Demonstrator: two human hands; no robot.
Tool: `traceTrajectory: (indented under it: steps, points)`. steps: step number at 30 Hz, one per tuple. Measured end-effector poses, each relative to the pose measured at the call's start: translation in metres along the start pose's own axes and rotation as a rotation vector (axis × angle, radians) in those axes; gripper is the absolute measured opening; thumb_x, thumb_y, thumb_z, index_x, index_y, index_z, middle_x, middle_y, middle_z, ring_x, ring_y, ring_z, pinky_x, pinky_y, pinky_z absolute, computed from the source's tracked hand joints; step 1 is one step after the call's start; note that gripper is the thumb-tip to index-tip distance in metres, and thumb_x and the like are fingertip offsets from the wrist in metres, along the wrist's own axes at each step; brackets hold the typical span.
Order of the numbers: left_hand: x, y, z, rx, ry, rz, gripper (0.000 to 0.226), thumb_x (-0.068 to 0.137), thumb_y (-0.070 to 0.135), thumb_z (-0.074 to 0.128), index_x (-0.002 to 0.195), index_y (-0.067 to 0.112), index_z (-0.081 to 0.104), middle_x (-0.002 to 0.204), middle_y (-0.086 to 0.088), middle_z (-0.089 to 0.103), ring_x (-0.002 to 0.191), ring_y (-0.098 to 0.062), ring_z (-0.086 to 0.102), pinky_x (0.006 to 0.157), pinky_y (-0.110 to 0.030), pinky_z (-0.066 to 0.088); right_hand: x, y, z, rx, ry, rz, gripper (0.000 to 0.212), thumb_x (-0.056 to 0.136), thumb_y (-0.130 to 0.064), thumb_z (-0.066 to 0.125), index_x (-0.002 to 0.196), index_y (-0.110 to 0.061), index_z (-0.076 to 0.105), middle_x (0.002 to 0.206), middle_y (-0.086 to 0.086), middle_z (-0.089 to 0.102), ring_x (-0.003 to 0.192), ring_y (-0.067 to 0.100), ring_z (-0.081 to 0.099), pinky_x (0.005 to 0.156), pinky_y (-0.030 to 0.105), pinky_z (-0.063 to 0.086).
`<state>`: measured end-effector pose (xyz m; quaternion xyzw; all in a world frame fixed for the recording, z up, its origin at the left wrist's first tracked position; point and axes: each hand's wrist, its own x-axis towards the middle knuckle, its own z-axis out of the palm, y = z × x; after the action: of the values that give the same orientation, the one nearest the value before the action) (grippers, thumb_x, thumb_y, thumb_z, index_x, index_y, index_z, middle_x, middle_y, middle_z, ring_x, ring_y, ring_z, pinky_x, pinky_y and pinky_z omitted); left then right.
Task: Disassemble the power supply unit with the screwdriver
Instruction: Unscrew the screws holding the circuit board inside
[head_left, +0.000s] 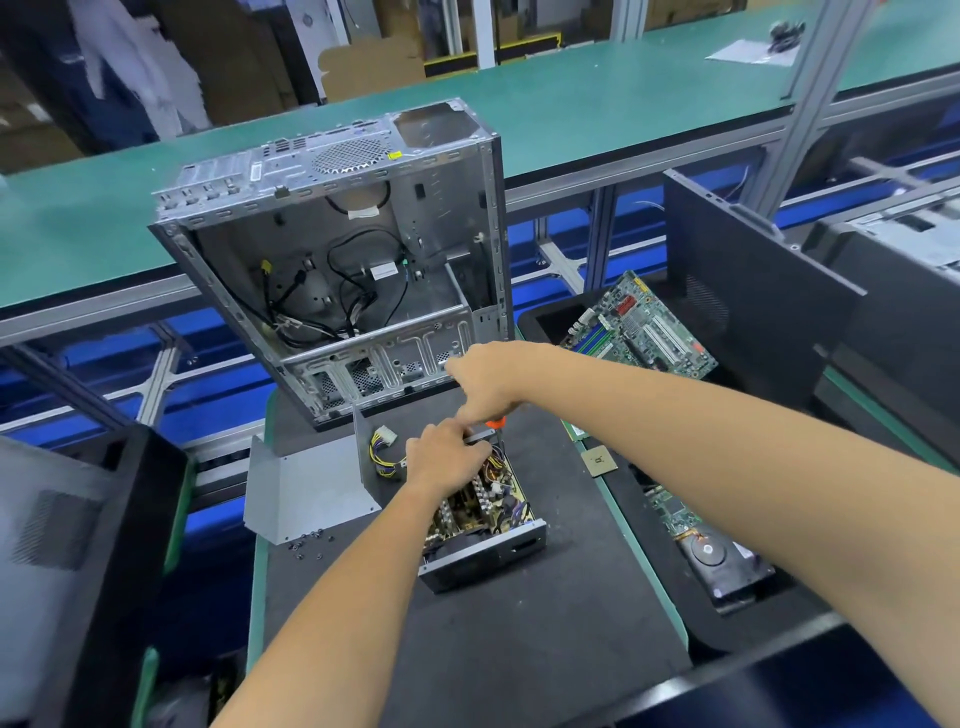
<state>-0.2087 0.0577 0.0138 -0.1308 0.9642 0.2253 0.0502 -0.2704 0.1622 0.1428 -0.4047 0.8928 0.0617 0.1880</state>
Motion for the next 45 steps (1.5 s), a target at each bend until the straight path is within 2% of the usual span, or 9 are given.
traceTrajectory:
  steps: [5,12,16,18,27,33,36,41,45]
  points:
    - [0.001,0.000,0.000,-0.018,-0.027,-0.012,0.012,0.078,0.039,0.052,0.075,0.028,0.048,0.072,0.012,0.049,0.087,-0.023,0.047,0.077,-0.038,0.029,0.007,-0.003,-0.006,-0.094,-0.040,0.057,0.007,0.093,-0.016,0.055,0.095,-0.010,0.055,0.081,0.006,0.055,0.060,0.017,0.047,0.049,0.029,0.036]
    - [0.004,0.001,-0.001,-0.004,-0.064,-0.039,0.017,0.078,0.042,0.052,0.074,0.027,0.044,0.080,0.004,0.054,0.092,-0.026,0.048,0.079,-0.040,0.030,-0.001,0.018,-0.018,0.162,-0.103,-0.140,0.031,0.077,0.000,0.070,0.101,-0.011,0.053,0.101,0.003,0.056,0.085,0.020,0.050,0.064,0.027,0.041]
    - [0.004,0.001,-0.003,-0.010,-0.085,-0.043,0.017,0.076,0.044,0.051,0.080,0.028,0.048,0.085,0.004,0.056,0.092,-0.025,0.049,0.082,-0.041,0.032,-0.002,0.012,-0.013,0.102,-0.119,-0.023,0.024,0.094,-0.030,0.056,0.093,-0.006,0.051,0.083,0.006,0.059,0.052,0.021,0.061,0.048,0.026,0.047]
    - [0.004,0.001,-0.003,-0.021,-0.091,-0.047,0.018,0.077,0.044,0.052,0.074,0.027,0.044,0.083,0.004,0.056,0.093,-0.025,0.049,0.083,-0.041,0.033,-0.001,0.007,-0.013,-0.065,-0.090,-0.005,0.020,0.099,-0.022,0.046,0.085,-0.008,0.050,0.074,0.007,0.053,0.041,0.018,0.050,0.039,0.024,0.039]
    - [0.001,0.003,-0.005,0.000,-0.094,-0.029,0.015,0.079,0.041,0.054,0.081,0.028,0.045,0.086,0.002,0.056,0.097,-0.026,0.050,0.082,-0.039,0.033,-0.006,0.024,-0.019,0.124,-0.098,-0.137,0.035,0.077,0.003,0.068,0.105,-0.011,0.053,0.099,0.003,0.056,0.086,0.024,0.055,0.070,0.035,0.047]
    - [0.001,0.003,-0.006,0.022,-0.105,-0.032,0.017,0.078,0.043,0.053,0.085,0.029,0.046,0.094,0.001,0.061,0.098,-0.026,0.052,0.080,-0.039,0.034,-0.009,0.017,-0.008,-0.031,-0.063,-0.011,0.027,0.096,-0.029,0.051,0.091,-0.003,0.048,0.073,0.011,0.053,0.047,0.021,0.056,0.043,0.025,0.040]
    - [0.002,0.002,-0.005,0.018,-0.103,-0.044,0.017,0.075,0.043,0.054,0.079,0.030,0.044,0.090,0.001,0.060,0.093,-0.026,0.052,0.077,-0.038,0.033,-0.002,0.015,-0.004,-0.143,-0.008,-0.067,0.009,0.100,-0.012,0.043,0.102,-0.004,0.046,0.074,0.012,0.053,0.052,0.020,0.054,0.042,0.026,0.036]
    - [0.002,0.002,-0.006,0.031,-0.114,-0.039,0.019,0.075,0.043,0.054,0.085,0.030,0.046,0.092,0.001,0.059,0.096,-0.025,0.051,0.077,-0.038,0.032,0.001,0.021,-0.008,0.181,-0.022,-0.120,0.032,0.088,-0.010,0.064,0.113,-0.010,0.045,0.088,0.004,0.056,0.076,0.023,0.056,0.060,0.029,0.043]
    - [0.003,0.001,-0.005,0.038,-0.122,-0.045,0.019,0.075,0.043,0.053,0.087,0.030,0.048,0.096,0.000,0.060,0.098,-0.025,0.050,0.079,-0.038,0.032,-0.001,0.023,-0.007,0.234,-0.053,-0.125,0.026,0.078,-0.003,0.064,0.096,-0.012,0.048,0.082,-0.002,0.052,0.071,0.017,0.048,0.056,0.024,0.038]
